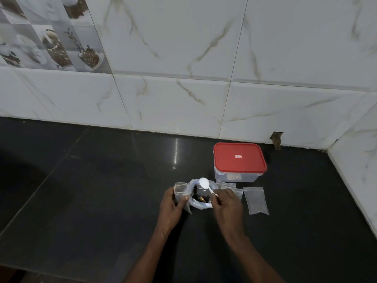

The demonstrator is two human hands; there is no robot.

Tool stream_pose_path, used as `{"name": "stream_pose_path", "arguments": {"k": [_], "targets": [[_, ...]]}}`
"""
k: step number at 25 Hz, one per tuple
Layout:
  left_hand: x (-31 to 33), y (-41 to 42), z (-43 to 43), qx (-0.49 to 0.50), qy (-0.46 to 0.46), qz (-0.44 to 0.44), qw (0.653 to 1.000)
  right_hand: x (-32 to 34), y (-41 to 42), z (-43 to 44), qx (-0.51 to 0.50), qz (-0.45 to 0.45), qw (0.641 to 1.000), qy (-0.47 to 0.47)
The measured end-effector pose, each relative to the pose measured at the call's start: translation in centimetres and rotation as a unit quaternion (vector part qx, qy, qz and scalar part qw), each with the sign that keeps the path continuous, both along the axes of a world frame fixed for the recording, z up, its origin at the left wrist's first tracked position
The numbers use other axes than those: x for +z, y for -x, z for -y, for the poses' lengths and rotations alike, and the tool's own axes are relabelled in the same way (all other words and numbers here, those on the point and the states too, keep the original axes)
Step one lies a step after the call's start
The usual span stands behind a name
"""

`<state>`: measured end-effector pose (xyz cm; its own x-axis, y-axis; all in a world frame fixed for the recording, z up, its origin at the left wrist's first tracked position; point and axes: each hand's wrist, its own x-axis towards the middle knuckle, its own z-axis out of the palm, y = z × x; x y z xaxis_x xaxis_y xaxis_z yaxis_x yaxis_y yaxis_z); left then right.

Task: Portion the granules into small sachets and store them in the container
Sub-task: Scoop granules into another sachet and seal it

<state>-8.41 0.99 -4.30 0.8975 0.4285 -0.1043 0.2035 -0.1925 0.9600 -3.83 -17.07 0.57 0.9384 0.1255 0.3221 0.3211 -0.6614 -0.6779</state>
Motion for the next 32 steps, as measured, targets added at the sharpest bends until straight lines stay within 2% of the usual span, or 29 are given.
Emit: {"name": "stream_pose_path", "arguments": {"k": [4,8,10,12,15,17,19,22,28,30,32], "targets": [[-0.2,1.2,-0.1,0.008,0.034,-0.012,0.999,-0.8,-0.7,0.7,0.052,-0.065,0.983,0.164],[0.3,2.2,0.7,-0.012,0.079,-0.012,0.997,-1.4,-0.6,-0.3,0.100,0.000,0.956,0.277],[0.5,2.2,1.3,-0.028,0.105,-0.011,0.994,-1.9,-0.4,-0.9,0.113,-0.009,0.954,0.277],[0.9,2.1,1.9,-0.033,0.121,-0.013,0.992,-1.8,-0.4,-1.6,0.092,-0.050,0.966,0.235],[1.4,1.8,2.5,-0.042,0.129,-0.008,0.991,-1.2,-0.8,-2.4,0.023,-0.151,0.984,0.089],[1.7,1.6,2.4,-0.042,0.125,0.000,0.991,-0.6,-1.5,-2.3,-0.025,-0.243,0.968,-0.053],[1.6,1.5,2.1,-0.037,0.121,0.004,0.992,-0.2,-2.0,-1.7,-0.085,-0.306,0.935,-0.160],[1.3,1.6,1.7,-0.026,0.101,0.001,0.994,0.5,-2.1,-1.0,-0.127,-0.308,0.920,-0.204],[0.9,1.3,1.5,-0.013,0.043,-0.023,0.999,3.1,-1.4,-0.4,-0.120,-0.307,0.905,-0.268],[0.8,1.0,1.4,-0.011,0.015,-0.030,0.999,4.1,-0.9,-0.3,-0.085,-0.272,0.923,-0.259],[0.7,0.7,1.3,-0.008,-0.002,-0.036,0.999,4.8,-0.1,-0.4,-0.031,-0.186,0.955,-0.229]]}}
